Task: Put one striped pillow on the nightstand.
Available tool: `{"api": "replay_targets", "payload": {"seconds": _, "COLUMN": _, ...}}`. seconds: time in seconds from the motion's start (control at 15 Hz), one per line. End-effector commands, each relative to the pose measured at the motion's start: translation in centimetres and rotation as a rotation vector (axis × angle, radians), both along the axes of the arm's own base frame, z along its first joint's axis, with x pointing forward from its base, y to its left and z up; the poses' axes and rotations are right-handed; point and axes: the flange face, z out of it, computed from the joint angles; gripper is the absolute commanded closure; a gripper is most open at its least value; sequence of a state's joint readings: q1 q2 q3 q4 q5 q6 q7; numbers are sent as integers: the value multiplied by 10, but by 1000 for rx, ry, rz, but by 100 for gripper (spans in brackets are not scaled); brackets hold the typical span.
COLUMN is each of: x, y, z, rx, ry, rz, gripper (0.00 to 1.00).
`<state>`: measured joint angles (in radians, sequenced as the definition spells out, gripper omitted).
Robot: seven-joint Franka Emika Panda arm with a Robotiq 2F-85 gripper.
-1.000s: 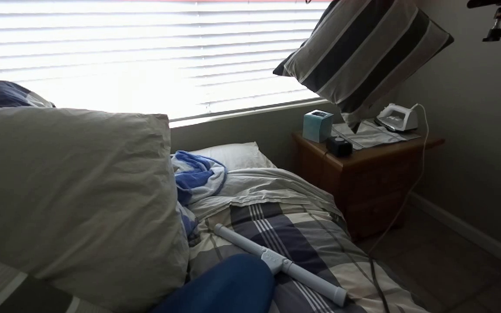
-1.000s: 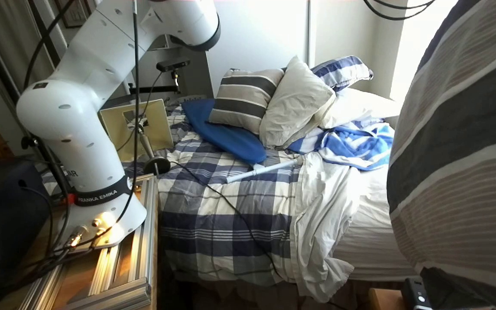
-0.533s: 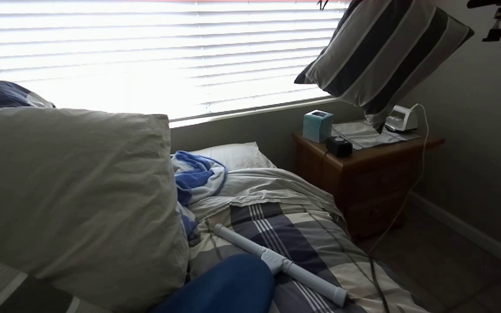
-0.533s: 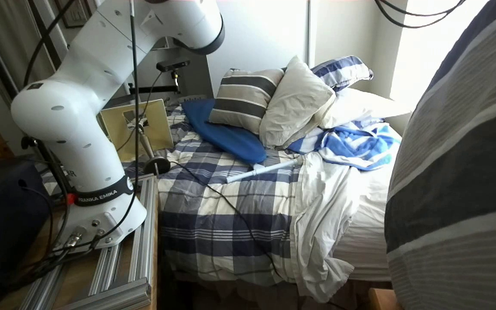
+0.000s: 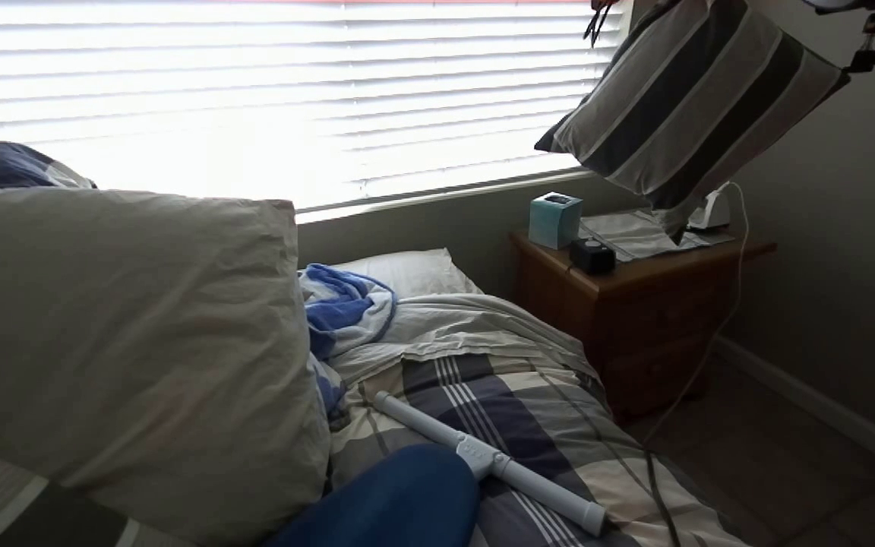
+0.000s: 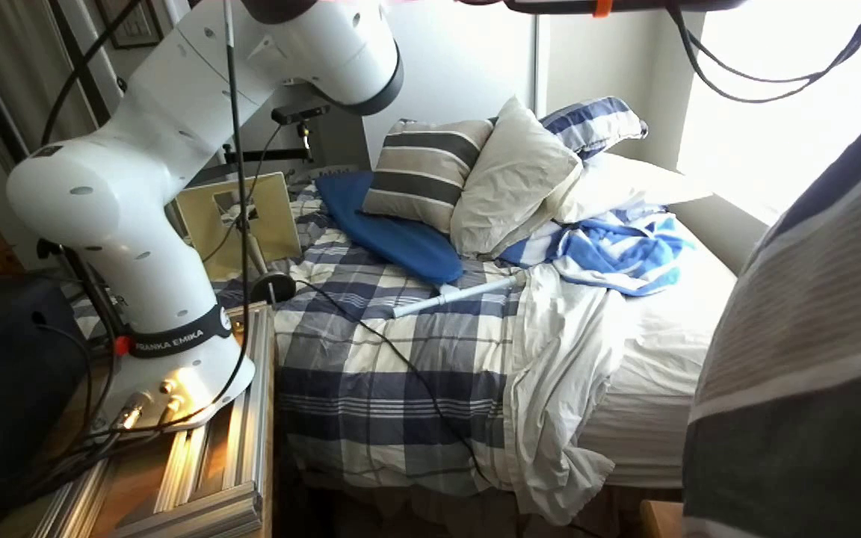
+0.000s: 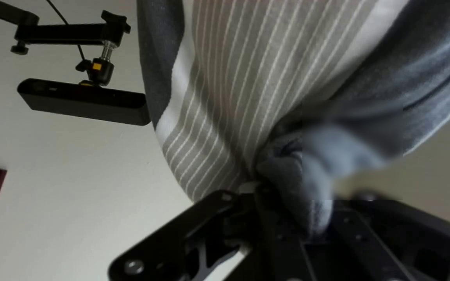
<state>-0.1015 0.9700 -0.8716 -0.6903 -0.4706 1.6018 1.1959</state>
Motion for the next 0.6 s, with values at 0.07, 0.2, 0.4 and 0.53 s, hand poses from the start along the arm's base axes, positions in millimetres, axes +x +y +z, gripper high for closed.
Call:
{"api": "replay_targets", "payload": {"seconds": 0.07, "x": -2, "y": -28, "z": -1, "rx": 32, "ry": 116, "rz": 84, "gripper": 97}}
{"api": "replay_targets", "payload": {"seconds": 0.2, "x": -1, "y": -38, "z": -14, "rx": 73, "ry": 166, "rz": 122, "gripper": 97}}
{"api": "replay_targets", "payload": {"seconds": 0.4, "x": -3, "y": -49, "z": -31, "rx": 130, "ry": 236, "rz": 156, "gripper": 97}}
{"api": "replay_targets", "payload": {"seconds": 0.53, "x": -7, "y": -58, "z": -40, "rx": 171, "ry": 275, "rz": 159, "gripper": 97}}
